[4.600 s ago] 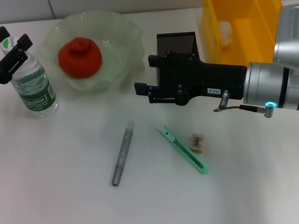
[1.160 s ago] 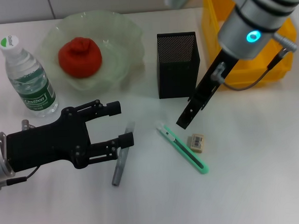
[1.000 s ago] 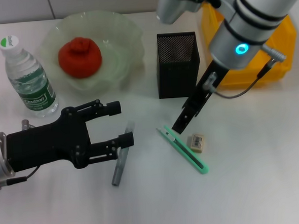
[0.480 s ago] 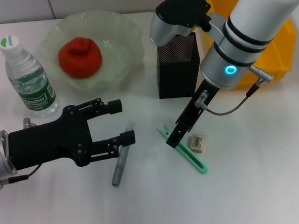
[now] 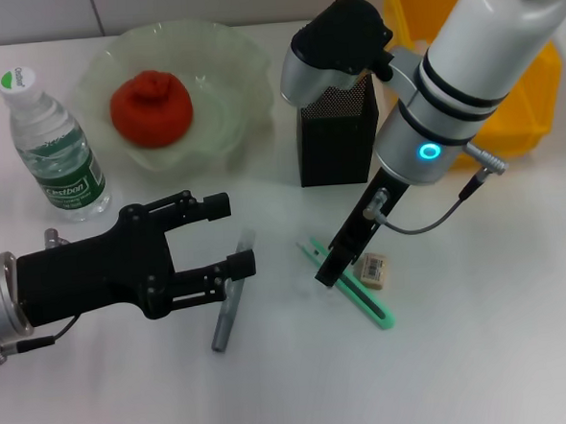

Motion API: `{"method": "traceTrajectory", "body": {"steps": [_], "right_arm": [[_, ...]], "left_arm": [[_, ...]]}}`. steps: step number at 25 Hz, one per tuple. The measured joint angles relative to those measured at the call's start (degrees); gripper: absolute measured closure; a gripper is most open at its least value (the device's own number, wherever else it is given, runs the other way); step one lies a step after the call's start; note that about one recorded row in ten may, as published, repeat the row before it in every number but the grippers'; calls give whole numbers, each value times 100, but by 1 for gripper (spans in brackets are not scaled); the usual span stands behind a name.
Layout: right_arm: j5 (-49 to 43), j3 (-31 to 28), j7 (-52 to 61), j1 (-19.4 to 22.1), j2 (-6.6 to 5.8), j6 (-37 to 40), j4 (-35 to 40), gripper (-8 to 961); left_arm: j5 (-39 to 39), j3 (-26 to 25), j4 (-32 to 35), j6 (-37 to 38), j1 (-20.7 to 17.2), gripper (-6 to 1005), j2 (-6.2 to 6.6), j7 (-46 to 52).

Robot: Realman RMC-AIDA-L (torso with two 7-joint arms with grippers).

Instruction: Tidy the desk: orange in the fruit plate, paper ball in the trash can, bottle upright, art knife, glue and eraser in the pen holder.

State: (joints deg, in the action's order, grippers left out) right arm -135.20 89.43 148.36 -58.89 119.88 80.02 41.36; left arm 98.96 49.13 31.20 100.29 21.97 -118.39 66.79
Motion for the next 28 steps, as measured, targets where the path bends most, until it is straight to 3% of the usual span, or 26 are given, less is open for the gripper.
{"method": "traceTrajectory", "body": {"steps": [4, 17, 28], "right_arm": [[100, 95, 0, 11, 0, -150, -91, 402], [346, 394, 0, 72, 0, -419, -217, 408], [346, 446, 0, 75, 0, -470, -252, 511]], "left_arm": [[0, 0, 0, -23, -1, 232, 0, 0], [0, -7, 1, -46, -10, 235, 0, 0], [0, -28, 1, -64, -10, 238, 0, -6]]}}
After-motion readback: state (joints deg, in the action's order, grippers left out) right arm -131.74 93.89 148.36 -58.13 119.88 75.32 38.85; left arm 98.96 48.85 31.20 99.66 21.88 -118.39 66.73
